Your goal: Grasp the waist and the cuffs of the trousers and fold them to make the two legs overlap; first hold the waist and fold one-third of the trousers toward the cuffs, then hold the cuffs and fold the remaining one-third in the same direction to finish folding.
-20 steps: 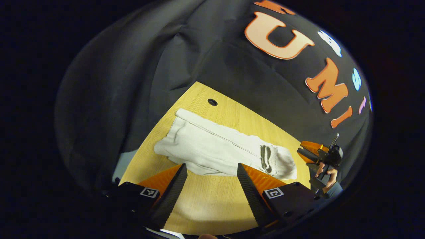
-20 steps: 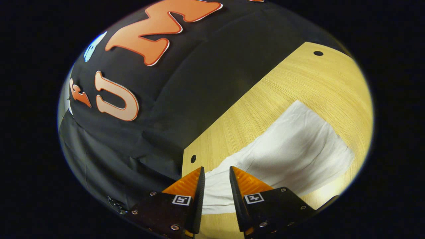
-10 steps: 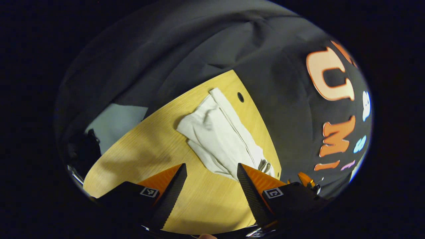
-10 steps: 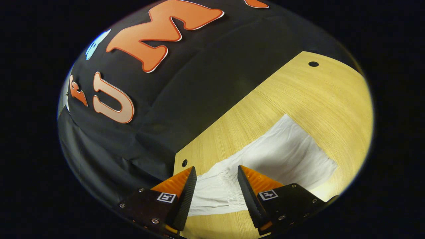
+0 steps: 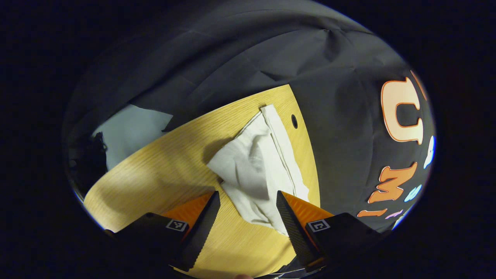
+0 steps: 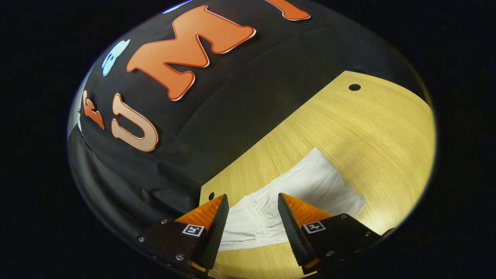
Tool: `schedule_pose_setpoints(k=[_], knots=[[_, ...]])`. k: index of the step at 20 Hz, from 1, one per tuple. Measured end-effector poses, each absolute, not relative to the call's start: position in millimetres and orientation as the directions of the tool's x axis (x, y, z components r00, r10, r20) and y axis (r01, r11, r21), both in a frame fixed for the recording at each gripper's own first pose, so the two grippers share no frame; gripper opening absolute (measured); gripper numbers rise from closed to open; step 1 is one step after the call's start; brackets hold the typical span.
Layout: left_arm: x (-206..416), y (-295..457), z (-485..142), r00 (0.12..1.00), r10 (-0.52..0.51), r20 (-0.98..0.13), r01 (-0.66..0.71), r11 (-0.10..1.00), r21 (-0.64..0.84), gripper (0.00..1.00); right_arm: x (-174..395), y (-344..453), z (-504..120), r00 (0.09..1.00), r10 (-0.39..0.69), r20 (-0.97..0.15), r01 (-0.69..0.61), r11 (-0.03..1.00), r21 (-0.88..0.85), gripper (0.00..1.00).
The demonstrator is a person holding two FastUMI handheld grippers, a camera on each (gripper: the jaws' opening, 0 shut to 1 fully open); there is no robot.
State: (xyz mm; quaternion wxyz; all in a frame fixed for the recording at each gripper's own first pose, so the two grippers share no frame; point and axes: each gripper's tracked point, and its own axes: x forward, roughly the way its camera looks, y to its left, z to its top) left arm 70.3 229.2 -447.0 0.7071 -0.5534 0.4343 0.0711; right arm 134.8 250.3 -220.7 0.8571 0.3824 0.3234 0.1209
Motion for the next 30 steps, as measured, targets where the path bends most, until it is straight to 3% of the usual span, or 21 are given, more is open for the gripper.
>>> schedule_pose_setpoints(k=[6, 7, 11, 15, 18, 24, 30], knots=[[107, 215, -455, 0.627, -0.374, -0.683, -0.565, 0.386, -0.73, 0.9, 112, 208, -226, 0.783, 0.396, -0.481, 0.118, 0.664, 0.738, 0.77], [110, 213, -460, 0.615, -0.364, -0.699, -0.579, 0.394, -0.714, 0.79, 107, 199, -229, 0.785, 0.378, -0.491, 0.133, 0.671, 0.729, 0.77], [106, 214, -478, 0.571, -0.317, -0.757, -0.651, 0.388, -0.653, 0.18, 91, 172, -232, 0.795, 0.326, -0.511, 0.166, 0.694, 0.701, 0.77], [104, 213, -457, 0.588, -0.297, -0.752, -0.64, 0.398, -0.658, 0.1, 87, 158, -234, 0.8, 0.301, -0.519, 0.182, 0.703, 0.688, 0.77], [111, 210, -435, 0.608, -0.279, -0.743, -0.592, 0.464, -0.659, 0.09, 87, 152, -237, 0.791, 0.283, -0.542, 0.189, 0.729, 0.657, 0.77], [133, 197, -371, 0.679, -0.259, -0.687, -0.5, 0.522, -0.691, 0.09, 91, 143, -233, 0.791, 0.278, -0.546, 0.154, 0.772, 0.616, 0.95], [155, 172, -308, 0.735, -0.24, -0.634, -0.418, 0.576, -0.702, 0.09, 98, 117, -222, 0.808, 0.282, -0.518, 0.13, 0.771, 0.624, 0.97]])
